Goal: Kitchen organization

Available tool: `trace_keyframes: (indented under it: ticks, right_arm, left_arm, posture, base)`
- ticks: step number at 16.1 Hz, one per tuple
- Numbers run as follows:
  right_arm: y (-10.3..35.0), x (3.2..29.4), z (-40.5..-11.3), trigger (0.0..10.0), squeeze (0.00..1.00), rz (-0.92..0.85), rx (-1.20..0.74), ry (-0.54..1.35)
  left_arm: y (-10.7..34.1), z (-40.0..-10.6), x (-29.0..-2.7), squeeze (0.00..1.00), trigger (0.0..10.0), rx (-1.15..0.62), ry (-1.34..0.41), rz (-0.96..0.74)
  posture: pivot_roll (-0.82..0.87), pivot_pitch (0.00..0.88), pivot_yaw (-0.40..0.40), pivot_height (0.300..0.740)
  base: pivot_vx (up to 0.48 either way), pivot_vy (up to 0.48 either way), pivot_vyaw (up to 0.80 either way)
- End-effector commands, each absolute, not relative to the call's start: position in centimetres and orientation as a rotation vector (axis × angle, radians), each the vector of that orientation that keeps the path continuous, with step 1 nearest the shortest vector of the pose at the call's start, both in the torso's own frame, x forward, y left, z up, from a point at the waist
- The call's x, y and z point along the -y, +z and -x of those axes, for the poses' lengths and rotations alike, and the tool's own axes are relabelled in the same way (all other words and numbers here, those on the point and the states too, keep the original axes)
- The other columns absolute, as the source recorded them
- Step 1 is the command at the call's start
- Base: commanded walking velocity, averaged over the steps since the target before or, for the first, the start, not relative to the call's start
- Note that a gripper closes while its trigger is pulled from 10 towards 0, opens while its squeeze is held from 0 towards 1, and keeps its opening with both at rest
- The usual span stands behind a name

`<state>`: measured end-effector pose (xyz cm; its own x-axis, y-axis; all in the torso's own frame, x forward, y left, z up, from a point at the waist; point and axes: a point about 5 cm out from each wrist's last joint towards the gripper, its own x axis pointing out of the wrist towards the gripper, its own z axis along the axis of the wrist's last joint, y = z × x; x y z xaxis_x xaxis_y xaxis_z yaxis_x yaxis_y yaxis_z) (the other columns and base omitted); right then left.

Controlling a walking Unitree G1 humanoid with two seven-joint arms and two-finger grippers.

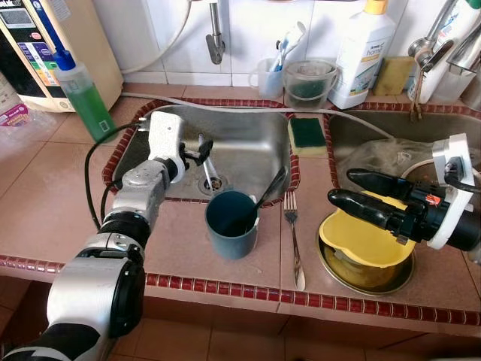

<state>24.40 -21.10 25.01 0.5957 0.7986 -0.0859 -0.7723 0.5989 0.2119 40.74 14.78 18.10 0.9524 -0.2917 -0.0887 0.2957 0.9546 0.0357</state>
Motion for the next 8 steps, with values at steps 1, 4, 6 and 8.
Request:
trace_keyframes:
  ticks: [1,4,6,8]
  right_arm:
    - [25.26,20.77,-24.44,10.0,0.0,-0.146,-0.167,0.938]
    - [25.35,20.79,-24.43,10.0,0.0,-0.144,-0.166,0.937]
    - [25.4,20.79,-24.43,10.0,0.0,-0.144,-0.165,0.939]
    - [25.29,20.8,-24.44,10.0,0.0,-0.144,-0.167,0.938]
  left_arm:
    - [18.44,-40.9,-15.11,1.0,10.0,-0.094,-0.292,0.069]
    - [17.76,-40.8,-15.98,1.0,10.0,-0.133,-0.234,-0.036]
    - [17.87,-40.84,-15.81,1.0,10.0,-0.133,-0.24,0.011]
    - [18.55,-40.95,-15.85,0.0,10.0,-0.097,-0.25,-0.039]
  posture:
    - [-0.31,0.138,0.073,0.74]
    - [-0.31,0.141,0.072,0.74]
    - [-0.31,0.142,0.07,0.74]
    - [-0.3,0.142,0.067,0.74]
  base:
    - [0.0,0.0,0.0]
    - [0.0,0.0,0.0]
    - [0.0,0.0,0.0]
    - [0.0,0.0,0.0]
